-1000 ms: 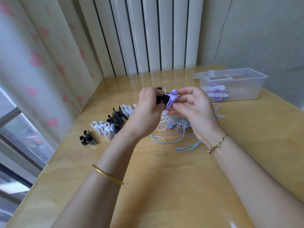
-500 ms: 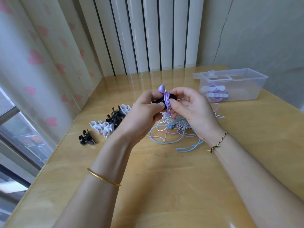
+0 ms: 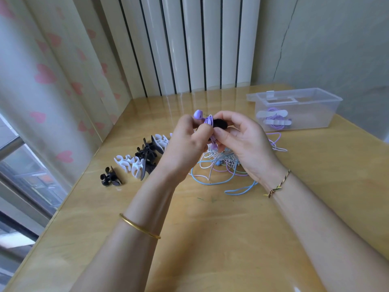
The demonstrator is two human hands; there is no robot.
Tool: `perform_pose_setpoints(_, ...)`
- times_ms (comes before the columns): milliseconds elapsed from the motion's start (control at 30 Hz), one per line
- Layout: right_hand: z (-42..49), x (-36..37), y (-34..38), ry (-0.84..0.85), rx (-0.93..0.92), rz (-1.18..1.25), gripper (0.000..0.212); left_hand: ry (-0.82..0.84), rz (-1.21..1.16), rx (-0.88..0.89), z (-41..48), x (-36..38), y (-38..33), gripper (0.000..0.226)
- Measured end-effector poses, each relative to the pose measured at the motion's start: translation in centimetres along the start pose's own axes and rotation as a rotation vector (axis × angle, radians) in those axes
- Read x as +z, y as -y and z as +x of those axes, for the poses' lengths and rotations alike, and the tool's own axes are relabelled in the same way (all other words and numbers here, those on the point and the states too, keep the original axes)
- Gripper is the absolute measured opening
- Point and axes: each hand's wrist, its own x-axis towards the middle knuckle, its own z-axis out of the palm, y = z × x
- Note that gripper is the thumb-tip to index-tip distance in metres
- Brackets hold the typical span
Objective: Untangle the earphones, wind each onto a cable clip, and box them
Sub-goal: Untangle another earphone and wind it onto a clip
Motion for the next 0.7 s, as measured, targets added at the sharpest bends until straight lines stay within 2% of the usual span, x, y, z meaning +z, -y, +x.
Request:
perform_pose_setpoints(100, 0.08, 0.17, 0.08, -0.006, 0.009, 0.066, 0.017, -0.036, 0.079, 0.041, 0.19, 0.1, -0.14, 0.045)
perform_pose_setpoints(267, 0.24, 0.05, 0.64, -0.007, 0.045, 0.096, 0.022, 0.048, -0.053, -0.017, 0.0, -0.35, -0.49, 0.039)
perform_pose_setpoints(433, 0.25, 0.36, 0.79, 0.022, 0.023, 0.091, 0.02, 0.056, -0.159, -0.007, -0.02, -0.23, -1.06, 0.031)
perform_pose_setpoints(500, 0.18, 0.58, 0.82, 0.015, 0.027, 0.087, 0.02, 0.005, -0.124, -0.001, 0.22, -0.09, -0.93, 0.024)
perform_pose_setpoints(600, 0.12, 0.73, 0.8, -0.005, 0.022, 0.077, 0.02, -0.028, -0.043, 0.022, 0.42, 0.01, -0.85, 0.035)
perform_pose_setpoints(700, 0.05, 0.62, 0.78, -0.037, 0.04, 0.059, 0.024, -0.056, -0.021, 0.028, 0.42, -0.05, -0.76, 0.024)
